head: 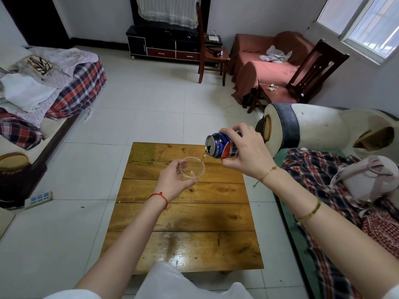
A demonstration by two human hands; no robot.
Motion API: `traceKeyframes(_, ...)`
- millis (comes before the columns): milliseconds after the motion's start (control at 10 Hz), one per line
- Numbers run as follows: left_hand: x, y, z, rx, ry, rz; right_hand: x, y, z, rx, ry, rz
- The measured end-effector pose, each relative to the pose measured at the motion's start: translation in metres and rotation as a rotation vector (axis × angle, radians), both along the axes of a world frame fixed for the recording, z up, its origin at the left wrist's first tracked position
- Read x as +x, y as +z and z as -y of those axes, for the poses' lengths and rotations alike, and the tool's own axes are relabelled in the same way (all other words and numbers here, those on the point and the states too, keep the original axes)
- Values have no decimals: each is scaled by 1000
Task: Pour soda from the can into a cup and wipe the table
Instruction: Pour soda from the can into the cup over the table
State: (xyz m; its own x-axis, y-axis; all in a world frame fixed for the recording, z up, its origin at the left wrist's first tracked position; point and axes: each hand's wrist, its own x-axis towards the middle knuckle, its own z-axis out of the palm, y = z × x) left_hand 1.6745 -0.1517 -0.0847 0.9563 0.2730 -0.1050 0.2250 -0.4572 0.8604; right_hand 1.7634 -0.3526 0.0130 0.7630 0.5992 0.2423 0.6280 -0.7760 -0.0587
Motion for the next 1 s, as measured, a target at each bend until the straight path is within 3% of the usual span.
traceKeyframes(1000,-3,9,7,19,-12,-15,-5,-2,4,-16,0,24)
